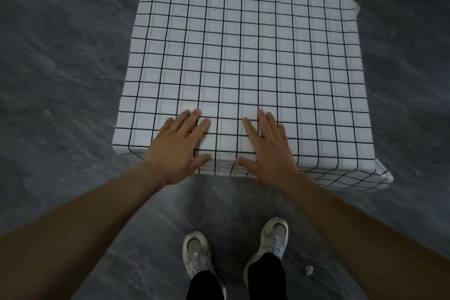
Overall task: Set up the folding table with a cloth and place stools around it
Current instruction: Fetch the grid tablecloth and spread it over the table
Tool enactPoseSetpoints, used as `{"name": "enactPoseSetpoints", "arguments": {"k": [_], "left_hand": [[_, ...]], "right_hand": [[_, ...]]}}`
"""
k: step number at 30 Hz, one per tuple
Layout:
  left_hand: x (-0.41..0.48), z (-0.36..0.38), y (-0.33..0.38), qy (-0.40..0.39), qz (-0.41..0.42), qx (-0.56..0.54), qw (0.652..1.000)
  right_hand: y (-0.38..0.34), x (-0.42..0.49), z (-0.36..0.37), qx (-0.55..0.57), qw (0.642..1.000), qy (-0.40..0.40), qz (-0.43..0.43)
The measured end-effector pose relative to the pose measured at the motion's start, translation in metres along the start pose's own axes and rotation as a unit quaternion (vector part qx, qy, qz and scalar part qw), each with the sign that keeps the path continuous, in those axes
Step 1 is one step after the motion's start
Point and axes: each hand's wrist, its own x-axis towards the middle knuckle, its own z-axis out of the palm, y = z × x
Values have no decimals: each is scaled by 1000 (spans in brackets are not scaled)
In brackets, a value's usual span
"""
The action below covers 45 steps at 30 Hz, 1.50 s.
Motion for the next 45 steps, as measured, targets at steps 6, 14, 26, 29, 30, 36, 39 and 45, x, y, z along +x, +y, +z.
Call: {"name": "enactPoseSetpoints", "arguments": {"k": [6, 14, 26, 29, 30, 36, 39, 45], "left_hand": [[-1, 3, -6, -22, -11, 19, 1000], [3, -18, -24, -40, -154, -55, 986], [10, -36, -41, -56, -224, -81, 970], [10, -32, -40, -53, -138, -59, 987], [9, -31, -41, -62, -135, -65, 987], [17, -28, -50, -72, -134, -66, 986], [23, -30, -48, -62, -147, -78, 984], [14, -27, -42, -46, -146, -62, 986]], "right_hand": [[-3, 2, 2, -38, 999, 7, 21], [-7, 5, -8, 10, 998, -6, 59], [-42, 23, -8, 4, 1000, -20, 14], [-48, 26, -6, -6, 999, -31, 26], [-48, 27, -6, -10, 999, -36, 28], [-46, 37, -15, -10, 999, -48, 23], [-46, 40, -17, -8, 999, -44, 25], [-40, 28, -19, 9, 998, -18, 54]]}}
